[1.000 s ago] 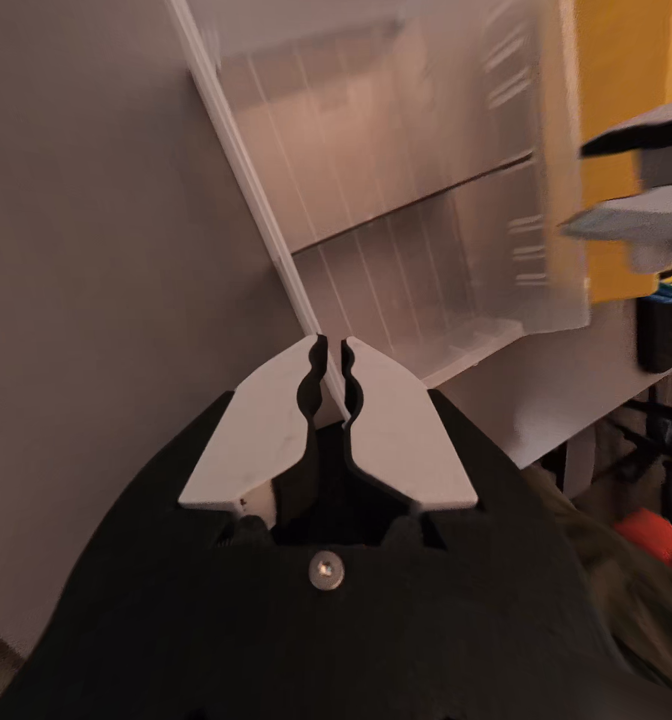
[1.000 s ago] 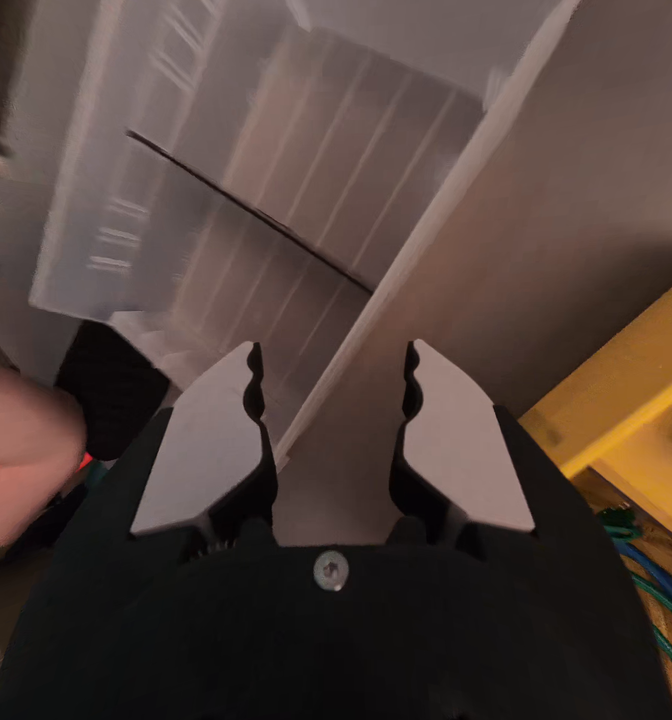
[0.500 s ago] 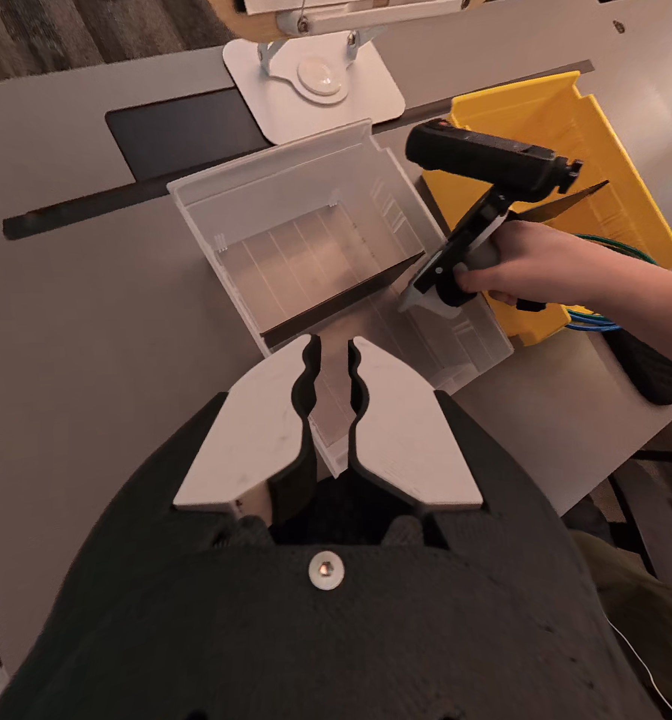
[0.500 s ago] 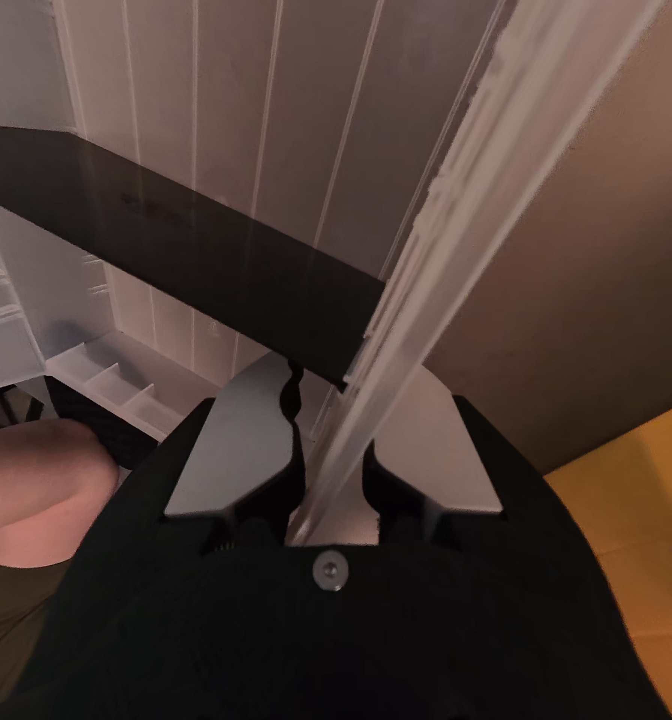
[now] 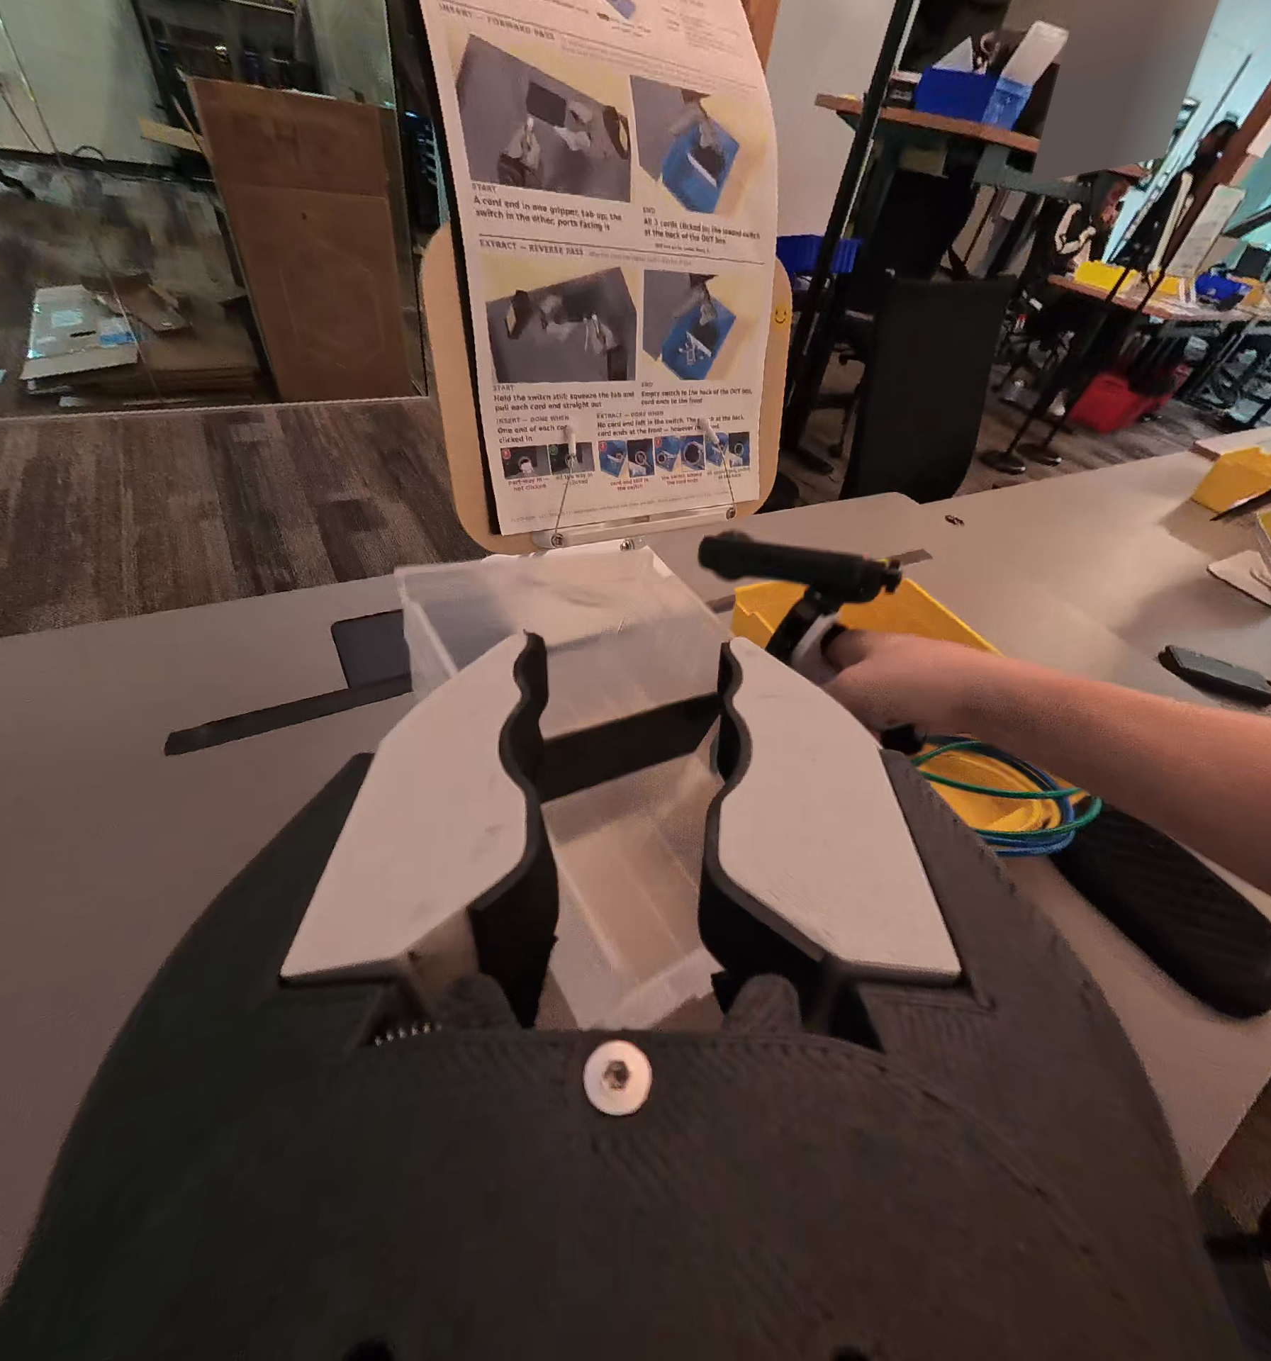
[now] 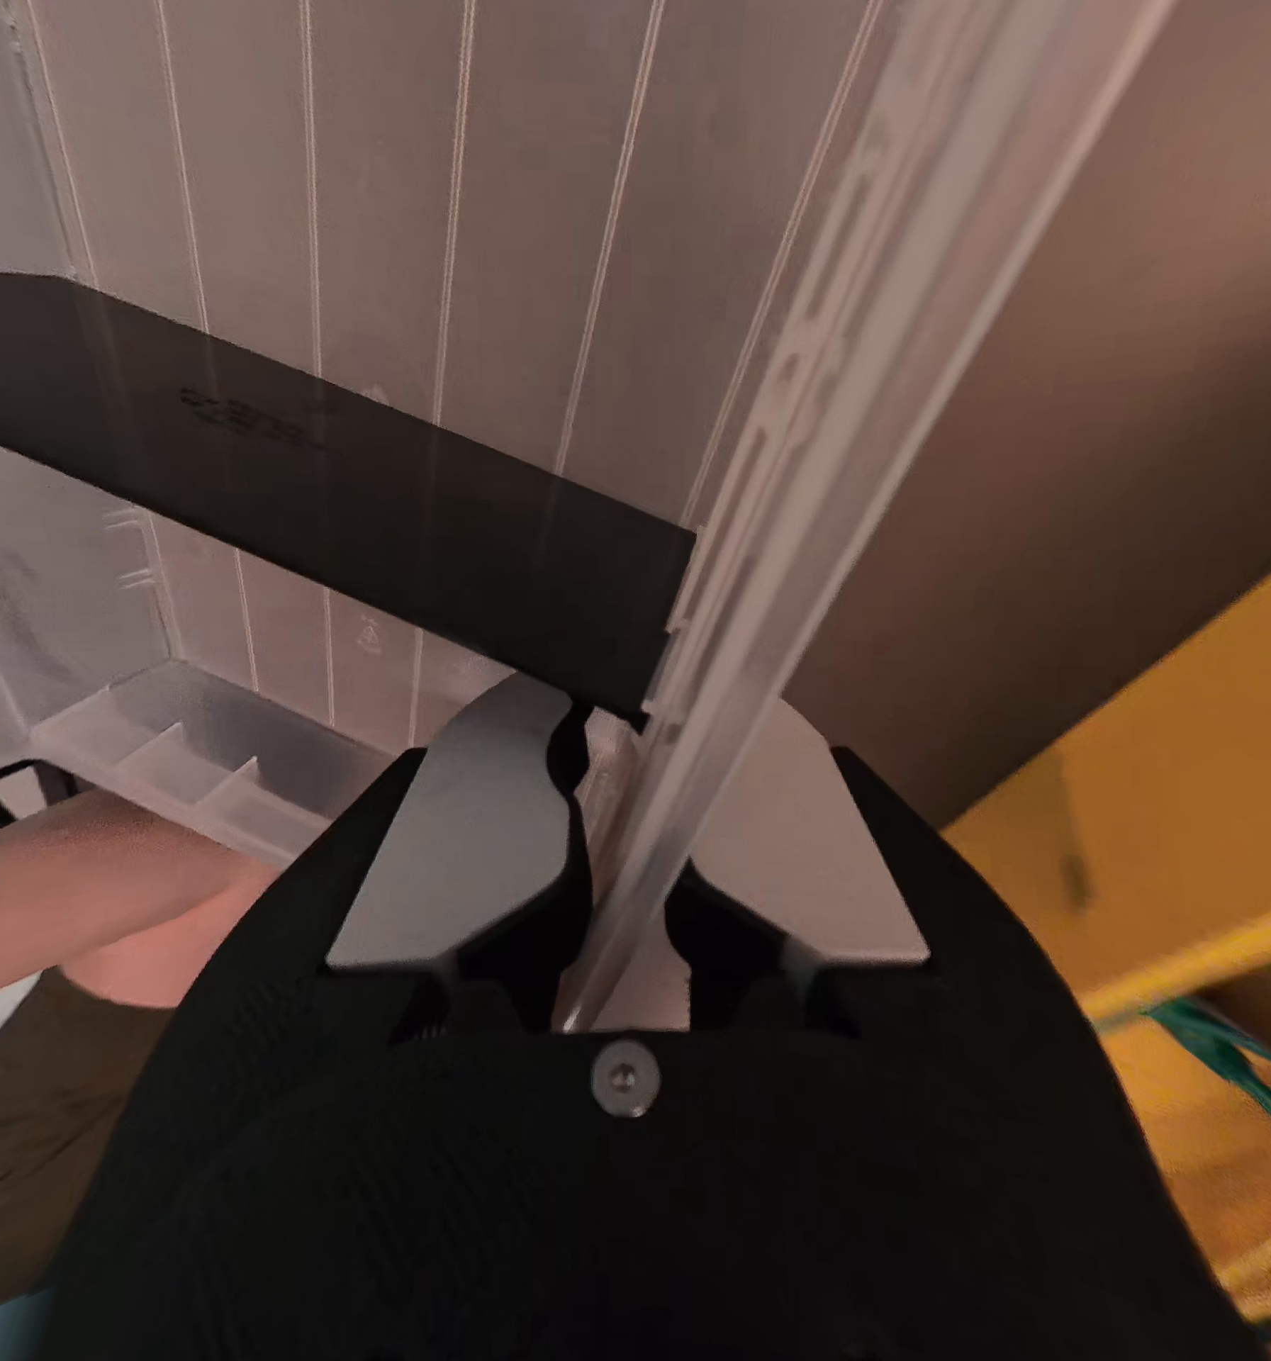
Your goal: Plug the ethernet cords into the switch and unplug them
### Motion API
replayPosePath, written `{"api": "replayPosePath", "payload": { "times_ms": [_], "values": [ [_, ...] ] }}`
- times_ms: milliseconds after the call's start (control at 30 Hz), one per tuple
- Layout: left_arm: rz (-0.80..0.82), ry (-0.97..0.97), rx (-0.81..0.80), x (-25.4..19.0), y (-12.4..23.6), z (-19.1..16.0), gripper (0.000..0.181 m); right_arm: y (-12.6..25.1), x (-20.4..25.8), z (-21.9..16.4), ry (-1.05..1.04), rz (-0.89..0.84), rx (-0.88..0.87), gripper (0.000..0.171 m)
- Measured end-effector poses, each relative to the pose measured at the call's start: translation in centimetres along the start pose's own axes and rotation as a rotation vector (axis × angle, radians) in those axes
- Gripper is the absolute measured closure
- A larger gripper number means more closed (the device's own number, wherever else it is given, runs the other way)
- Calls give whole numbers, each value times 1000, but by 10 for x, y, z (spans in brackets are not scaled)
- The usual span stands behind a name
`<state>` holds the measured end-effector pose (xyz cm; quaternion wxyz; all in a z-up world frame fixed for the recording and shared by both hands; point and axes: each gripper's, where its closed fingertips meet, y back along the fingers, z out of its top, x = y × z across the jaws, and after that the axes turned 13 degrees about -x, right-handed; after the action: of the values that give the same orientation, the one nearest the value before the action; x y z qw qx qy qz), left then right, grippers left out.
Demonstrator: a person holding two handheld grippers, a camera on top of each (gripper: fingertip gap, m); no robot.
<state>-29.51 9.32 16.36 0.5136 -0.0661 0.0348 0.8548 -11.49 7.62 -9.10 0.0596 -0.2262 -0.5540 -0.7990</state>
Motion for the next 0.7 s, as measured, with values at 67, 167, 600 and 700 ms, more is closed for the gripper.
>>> {"api": "replayPosePath", "payload": {
  "times_ms": [67, 167, 600, 700],
  "values": [
    [-16, -2, 0, -6, -2, 0, 132, 29, -1, 13, -13, 29, -21, 154],
    [-31, -14, -19, -17, -4, 2, 123, 85, -11, 32, -65, 80, -86, 155],
    [-455, 97, 448, -153, -118, -162, 95, 323, -259, -50, -480, -193, -583, 155],
    [-461, 218, 530, -165, -147, -221, 95, 345, -320, -111, -584, -298, -630, 155]
  ]
}}
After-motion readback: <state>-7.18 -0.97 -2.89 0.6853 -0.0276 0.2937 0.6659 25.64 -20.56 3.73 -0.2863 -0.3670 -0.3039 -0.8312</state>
